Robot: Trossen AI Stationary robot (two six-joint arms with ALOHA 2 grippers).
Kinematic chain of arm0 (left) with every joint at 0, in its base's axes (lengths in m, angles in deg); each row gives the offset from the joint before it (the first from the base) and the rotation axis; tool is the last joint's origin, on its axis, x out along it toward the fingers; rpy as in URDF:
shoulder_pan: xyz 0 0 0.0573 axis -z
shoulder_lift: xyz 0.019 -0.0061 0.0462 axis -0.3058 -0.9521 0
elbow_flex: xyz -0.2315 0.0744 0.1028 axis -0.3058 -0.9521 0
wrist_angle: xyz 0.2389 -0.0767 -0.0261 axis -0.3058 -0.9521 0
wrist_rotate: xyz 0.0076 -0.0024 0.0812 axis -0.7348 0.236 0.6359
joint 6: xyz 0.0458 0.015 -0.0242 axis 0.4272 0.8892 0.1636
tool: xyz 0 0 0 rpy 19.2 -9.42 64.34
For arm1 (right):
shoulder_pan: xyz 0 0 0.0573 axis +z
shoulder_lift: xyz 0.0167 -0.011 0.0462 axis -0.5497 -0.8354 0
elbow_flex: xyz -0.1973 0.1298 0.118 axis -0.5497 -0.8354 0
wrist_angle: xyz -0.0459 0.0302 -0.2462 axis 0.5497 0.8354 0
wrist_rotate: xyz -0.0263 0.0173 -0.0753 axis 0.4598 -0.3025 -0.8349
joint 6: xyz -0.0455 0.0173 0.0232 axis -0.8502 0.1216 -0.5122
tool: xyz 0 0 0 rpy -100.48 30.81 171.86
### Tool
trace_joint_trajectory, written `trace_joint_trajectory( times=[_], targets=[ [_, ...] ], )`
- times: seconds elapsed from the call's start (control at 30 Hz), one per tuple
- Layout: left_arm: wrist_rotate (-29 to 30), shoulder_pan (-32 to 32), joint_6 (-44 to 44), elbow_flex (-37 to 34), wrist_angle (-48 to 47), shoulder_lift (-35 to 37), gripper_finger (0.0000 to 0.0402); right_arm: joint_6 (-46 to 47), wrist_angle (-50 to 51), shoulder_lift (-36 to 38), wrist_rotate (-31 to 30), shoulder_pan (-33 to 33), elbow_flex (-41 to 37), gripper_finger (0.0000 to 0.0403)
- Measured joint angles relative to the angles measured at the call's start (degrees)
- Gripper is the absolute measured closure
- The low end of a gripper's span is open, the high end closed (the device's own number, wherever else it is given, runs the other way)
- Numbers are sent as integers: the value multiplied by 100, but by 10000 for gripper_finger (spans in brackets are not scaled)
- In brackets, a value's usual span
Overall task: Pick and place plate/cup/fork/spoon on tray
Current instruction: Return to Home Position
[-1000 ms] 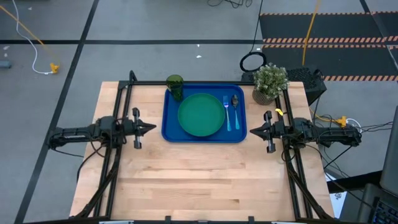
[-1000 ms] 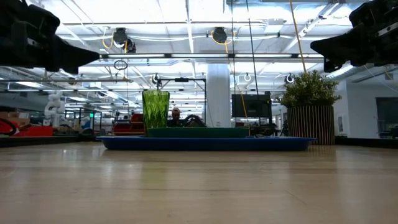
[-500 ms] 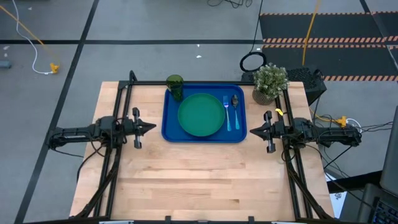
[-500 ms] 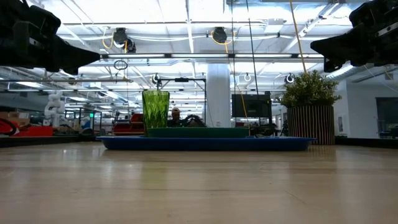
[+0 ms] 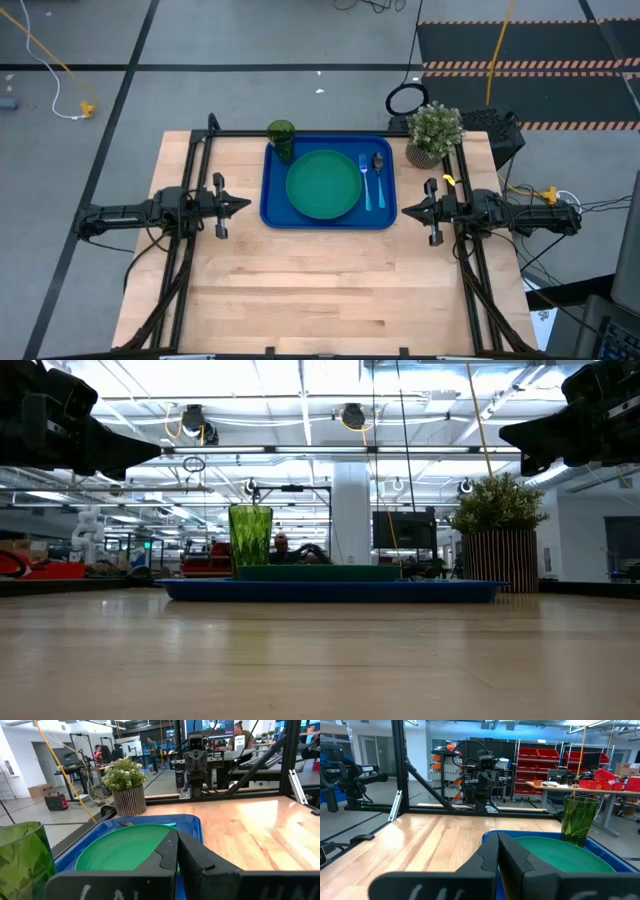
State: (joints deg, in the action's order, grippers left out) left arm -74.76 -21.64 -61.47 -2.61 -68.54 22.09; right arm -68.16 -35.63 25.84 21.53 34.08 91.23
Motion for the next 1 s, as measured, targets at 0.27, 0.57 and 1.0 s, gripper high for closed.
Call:
trace_joint_trajectory(
  times=[0.27,0.57,1.0],
  targets=[
    [0,0,1,-2,6,0,392,0,0,0,0,1,0,403],
    [0,0,2,-2,8,0,392,1,0,-1,0,1,-1,403],
    [-2,0,4,-2,9,0,392,2,0,-2,0,0,0,403]
  ],
)
